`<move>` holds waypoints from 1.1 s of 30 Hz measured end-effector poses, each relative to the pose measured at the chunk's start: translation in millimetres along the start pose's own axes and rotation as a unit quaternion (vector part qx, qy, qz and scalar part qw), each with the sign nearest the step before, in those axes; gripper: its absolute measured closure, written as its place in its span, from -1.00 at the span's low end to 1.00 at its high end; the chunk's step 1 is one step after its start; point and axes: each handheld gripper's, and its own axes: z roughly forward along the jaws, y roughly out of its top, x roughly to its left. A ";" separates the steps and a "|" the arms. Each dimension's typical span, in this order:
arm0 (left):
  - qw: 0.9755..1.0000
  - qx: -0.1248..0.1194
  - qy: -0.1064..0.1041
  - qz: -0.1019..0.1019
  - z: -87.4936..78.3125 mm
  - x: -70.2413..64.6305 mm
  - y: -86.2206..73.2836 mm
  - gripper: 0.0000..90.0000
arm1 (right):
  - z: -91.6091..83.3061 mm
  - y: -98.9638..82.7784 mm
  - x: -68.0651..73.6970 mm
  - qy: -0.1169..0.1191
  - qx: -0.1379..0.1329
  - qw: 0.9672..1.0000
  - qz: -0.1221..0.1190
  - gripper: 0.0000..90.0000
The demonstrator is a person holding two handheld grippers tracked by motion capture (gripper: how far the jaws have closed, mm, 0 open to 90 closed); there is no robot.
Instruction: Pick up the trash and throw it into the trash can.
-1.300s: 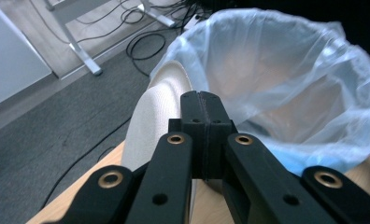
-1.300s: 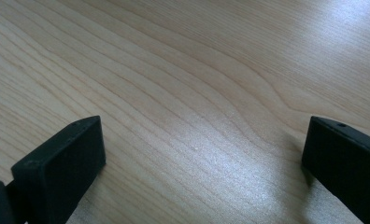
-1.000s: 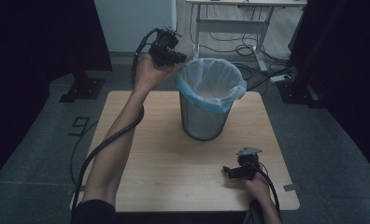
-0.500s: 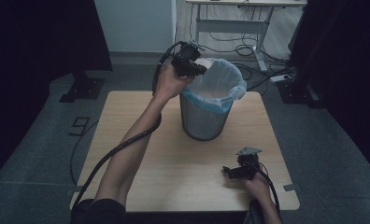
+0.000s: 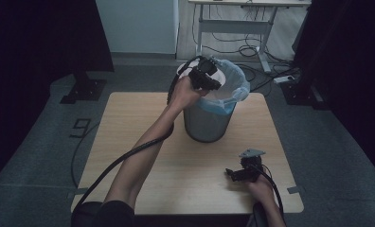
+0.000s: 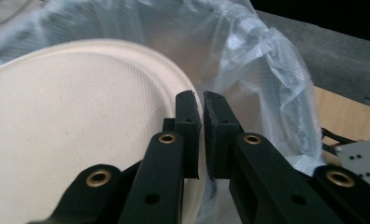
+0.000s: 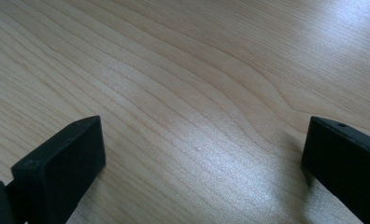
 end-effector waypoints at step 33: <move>0.998 -0.059 -0.016 -0.026 -49.7 24.6 -55.8 -1.00 | 0.0 0.0 0.1 0.001 0.000 1.000 -0.001 -1.00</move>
